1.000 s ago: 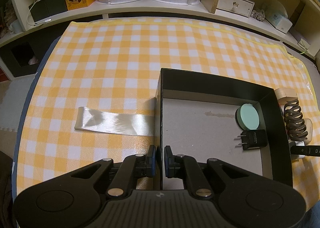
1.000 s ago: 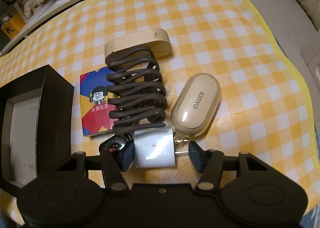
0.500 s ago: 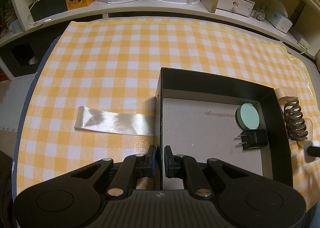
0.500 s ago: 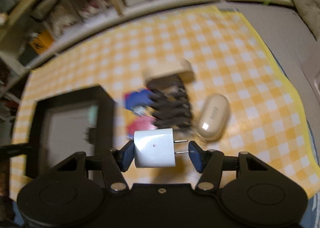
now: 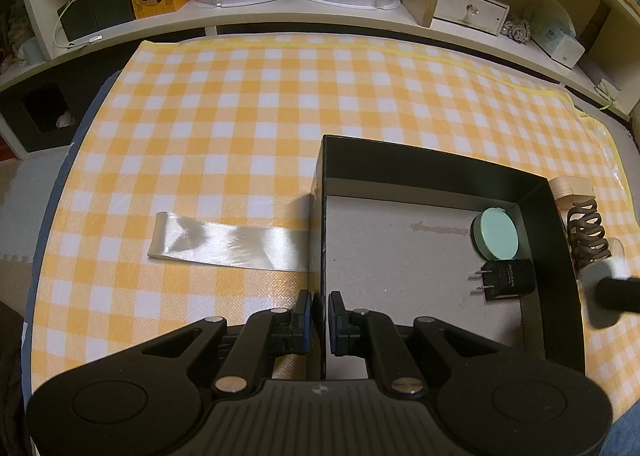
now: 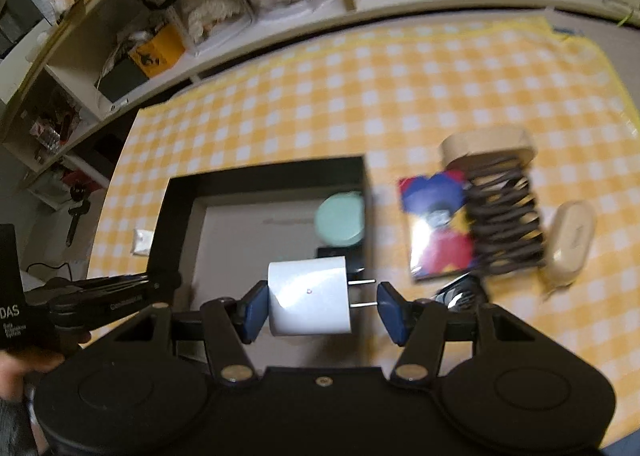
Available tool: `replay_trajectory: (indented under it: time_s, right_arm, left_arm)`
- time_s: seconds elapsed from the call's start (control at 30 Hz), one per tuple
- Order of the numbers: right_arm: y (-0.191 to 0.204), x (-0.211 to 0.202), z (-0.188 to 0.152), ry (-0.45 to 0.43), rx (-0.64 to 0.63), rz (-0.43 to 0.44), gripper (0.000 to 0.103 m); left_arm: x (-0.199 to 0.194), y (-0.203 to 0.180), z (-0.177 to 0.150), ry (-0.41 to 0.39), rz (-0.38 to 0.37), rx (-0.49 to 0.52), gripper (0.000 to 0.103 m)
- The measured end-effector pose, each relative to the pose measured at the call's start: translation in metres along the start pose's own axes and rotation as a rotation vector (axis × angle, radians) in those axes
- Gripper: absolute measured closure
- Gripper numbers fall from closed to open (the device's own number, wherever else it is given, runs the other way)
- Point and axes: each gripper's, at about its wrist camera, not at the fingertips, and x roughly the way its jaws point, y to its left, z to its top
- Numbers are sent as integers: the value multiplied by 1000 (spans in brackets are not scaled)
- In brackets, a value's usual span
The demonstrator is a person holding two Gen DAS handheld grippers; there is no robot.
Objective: Organize rigid objects
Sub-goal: 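Carry the white charger into the box beside the black charger and release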
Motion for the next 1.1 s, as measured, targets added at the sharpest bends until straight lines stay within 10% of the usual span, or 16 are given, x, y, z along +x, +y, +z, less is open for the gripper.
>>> replay_trajectory:
  time_s: [0.63,0.97,1.1]
  right_arm:
    - [29,17,-4,-16,-12,-74,29]
    - [38,30,-18,96,-90,-37,86]
    - [40,47,-23,147,-110,-77,88]
  left_arm:
    - [1,-4,0,-1,-3,5,92]
    - [1,-6,1,-1,-5,3,92]
    - [1,-6,0,-1,-5,3,92]
